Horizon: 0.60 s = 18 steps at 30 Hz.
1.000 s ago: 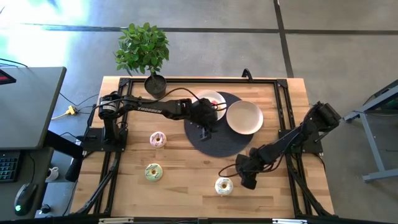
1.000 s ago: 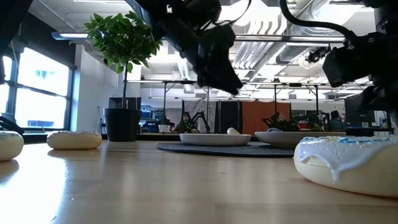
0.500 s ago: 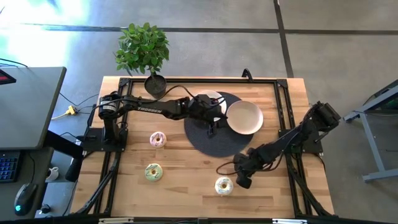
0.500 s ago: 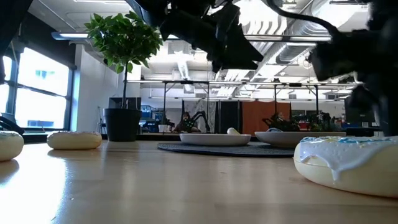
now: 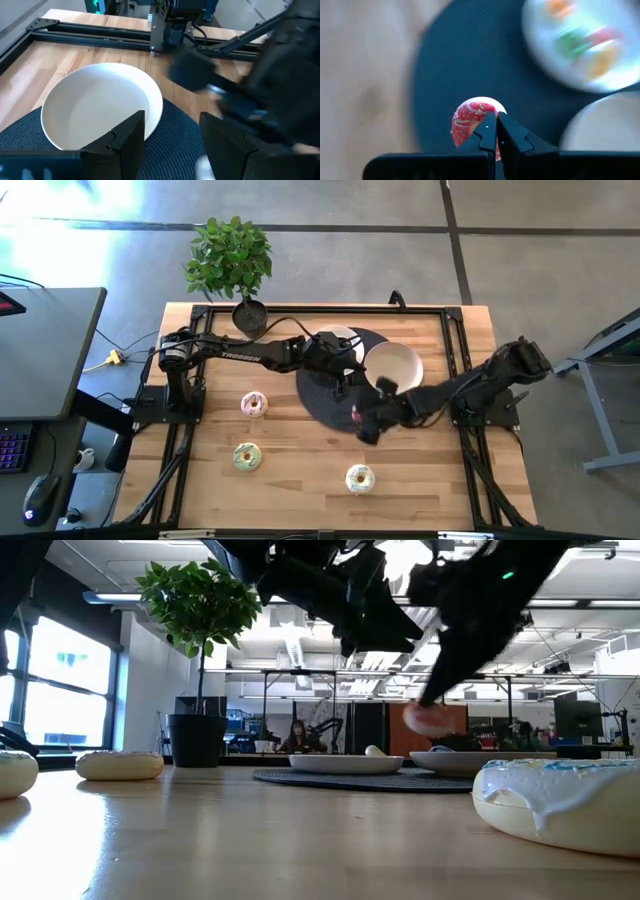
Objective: Pick & Place donuts
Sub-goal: Put the small pink donut on the white plate
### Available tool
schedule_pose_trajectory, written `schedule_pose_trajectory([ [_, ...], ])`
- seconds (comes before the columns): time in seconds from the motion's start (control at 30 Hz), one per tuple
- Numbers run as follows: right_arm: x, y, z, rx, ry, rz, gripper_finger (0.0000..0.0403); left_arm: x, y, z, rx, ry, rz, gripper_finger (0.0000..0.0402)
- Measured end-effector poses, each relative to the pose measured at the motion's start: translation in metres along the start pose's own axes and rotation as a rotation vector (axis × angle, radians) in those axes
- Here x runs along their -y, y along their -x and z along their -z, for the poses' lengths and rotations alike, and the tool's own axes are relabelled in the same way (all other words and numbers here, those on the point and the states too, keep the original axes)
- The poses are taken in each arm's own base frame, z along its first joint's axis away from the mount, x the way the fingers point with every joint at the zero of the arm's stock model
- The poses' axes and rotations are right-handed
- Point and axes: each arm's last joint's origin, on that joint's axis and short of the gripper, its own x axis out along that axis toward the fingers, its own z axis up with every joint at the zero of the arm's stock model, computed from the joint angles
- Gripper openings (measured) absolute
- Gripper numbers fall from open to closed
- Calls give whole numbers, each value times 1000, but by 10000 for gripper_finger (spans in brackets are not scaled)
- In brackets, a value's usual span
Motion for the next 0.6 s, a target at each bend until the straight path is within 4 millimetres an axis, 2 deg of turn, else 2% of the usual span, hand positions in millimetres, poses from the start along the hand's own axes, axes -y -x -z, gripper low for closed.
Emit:
schedule_pose_trajectory([
  [0.1,21,-11,-15,56,-11,100,3,0,0,0,-4,0,-8,188],
  [0.23,39,-21,-24,41,-8,94,2,-3,0,2,-17,4,-41,188],
  [0.6,42,-25,-20,43,11,97,1,-4,0,3,-18,1,-102,188],
])
